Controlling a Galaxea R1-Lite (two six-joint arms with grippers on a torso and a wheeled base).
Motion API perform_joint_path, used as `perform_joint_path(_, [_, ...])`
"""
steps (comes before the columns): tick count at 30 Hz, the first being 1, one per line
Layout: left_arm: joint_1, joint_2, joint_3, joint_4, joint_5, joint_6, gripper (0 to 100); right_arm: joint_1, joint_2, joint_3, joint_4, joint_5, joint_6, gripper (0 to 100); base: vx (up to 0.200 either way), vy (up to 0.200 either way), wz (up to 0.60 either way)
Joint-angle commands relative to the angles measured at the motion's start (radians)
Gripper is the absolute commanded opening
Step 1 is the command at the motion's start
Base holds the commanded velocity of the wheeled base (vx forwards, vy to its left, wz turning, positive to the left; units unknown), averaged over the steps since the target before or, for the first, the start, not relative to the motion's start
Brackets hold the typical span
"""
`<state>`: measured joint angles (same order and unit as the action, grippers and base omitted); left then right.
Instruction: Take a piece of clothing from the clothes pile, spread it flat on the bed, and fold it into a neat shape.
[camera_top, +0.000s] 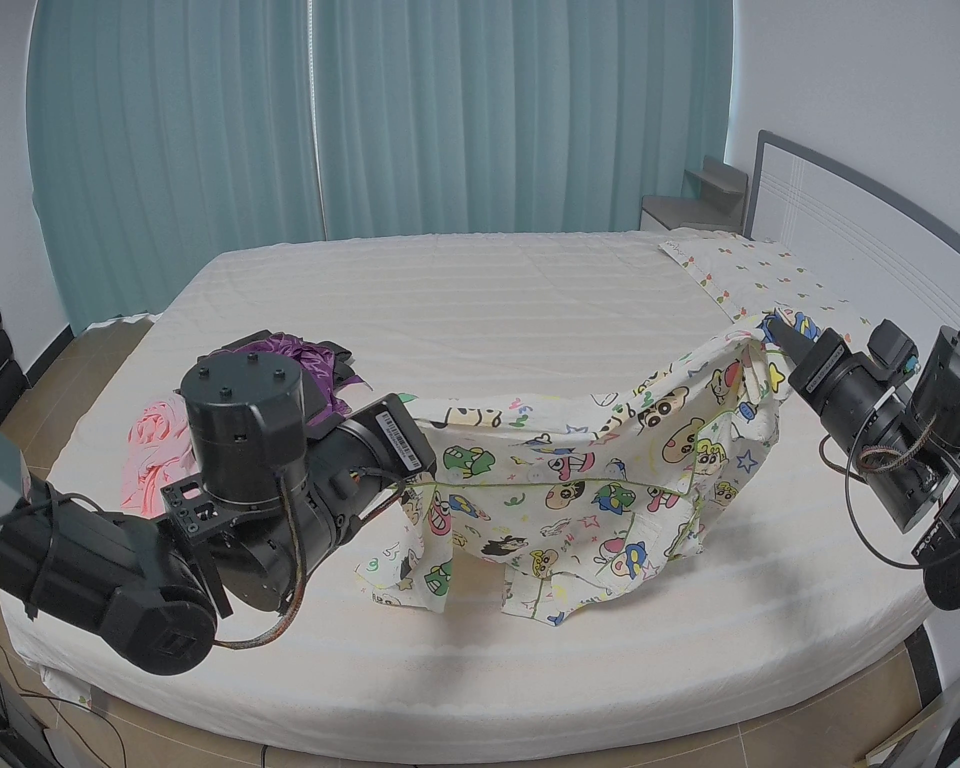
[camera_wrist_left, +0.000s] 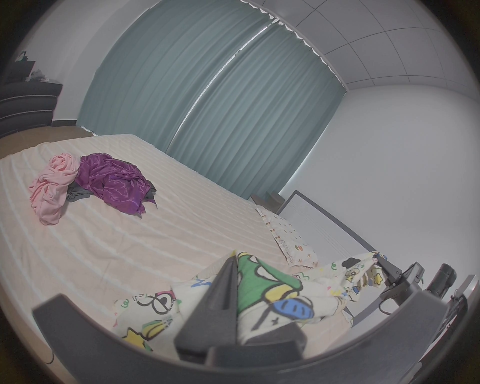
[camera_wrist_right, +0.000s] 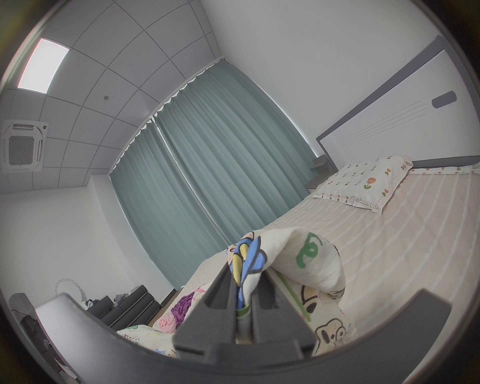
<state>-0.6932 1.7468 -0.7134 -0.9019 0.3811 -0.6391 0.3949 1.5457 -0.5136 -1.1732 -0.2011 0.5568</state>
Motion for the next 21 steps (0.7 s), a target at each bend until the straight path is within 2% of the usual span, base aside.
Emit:
perform_joint_path(1, [0.000, -0.015, 0.012, 0.000, 0.005, -0.001, 0, 0.004, -0.035, 0.017, 0.000, 0.006, 0.000, 0, -0.200, 0.000, 0.00])
perform_joint_path(12, [0.000, -0.205, 0.134, -0.002, 0.007, 0.001, 0, 0.012, -0.196, 0.118, 0.001, 0.129, -0.015, 0, -0.200, 0.000, 0.00])
perform_joint_path(16, [0.001, -0.302, 0.158, 0.003, 0.007, 0.044, 0, 0.012, -0.277, 0.130, 0.012, 0.190, -0.018, 0, -0.200, 0.000, 0.00])
perform_joint_path(21, [0.000, -0.405, 0.190, 0.008, 0.005, 0.128, 0, 0.012, -0.349, 0.130, 0.020, 0.255, -0.048, 0, 0.000, 0.000, 0.00])
